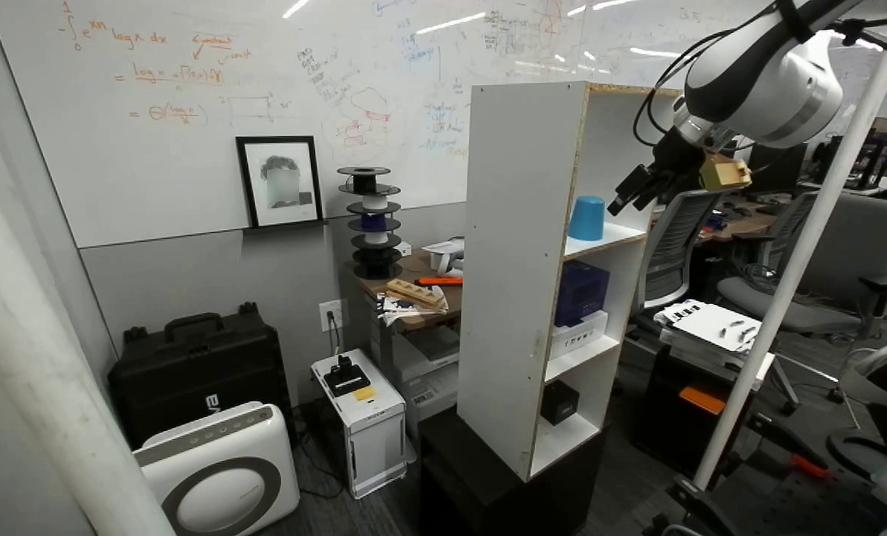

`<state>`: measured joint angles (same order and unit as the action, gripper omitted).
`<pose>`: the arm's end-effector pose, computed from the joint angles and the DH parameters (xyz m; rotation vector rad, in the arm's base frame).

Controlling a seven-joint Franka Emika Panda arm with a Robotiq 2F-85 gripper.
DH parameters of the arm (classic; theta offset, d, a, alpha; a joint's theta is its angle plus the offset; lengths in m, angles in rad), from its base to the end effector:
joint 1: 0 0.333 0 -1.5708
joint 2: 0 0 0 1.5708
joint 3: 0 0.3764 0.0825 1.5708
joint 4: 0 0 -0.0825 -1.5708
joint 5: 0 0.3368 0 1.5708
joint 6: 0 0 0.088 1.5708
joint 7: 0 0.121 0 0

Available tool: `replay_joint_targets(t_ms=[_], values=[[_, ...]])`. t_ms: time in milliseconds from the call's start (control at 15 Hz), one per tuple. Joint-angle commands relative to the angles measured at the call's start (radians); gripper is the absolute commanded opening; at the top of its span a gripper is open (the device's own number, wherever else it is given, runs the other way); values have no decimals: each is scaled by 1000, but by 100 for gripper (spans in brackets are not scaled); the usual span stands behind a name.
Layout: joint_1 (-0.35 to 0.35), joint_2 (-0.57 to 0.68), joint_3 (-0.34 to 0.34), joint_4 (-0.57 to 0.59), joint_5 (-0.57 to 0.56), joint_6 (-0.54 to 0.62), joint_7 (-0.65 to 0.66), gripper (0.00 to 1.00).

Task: Put the cup on the top shelf

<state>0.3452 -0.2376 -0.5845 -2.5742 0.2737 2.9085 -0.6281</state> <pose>0.4166 -0.1303 0.4688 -2.9866 -0.1738 -0.8825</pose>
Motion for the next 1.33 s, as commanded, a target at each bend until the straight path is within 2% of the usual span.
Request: replay_joint_targets(t_ms=[0, 400, 1267], values=[[83, 88, -60, 66, 120, 52, -42, 100], [140, 200, -104, 141, 301, 71, -68, 100], [104, 403, -45, 314, 624, 70, -127, 100]])
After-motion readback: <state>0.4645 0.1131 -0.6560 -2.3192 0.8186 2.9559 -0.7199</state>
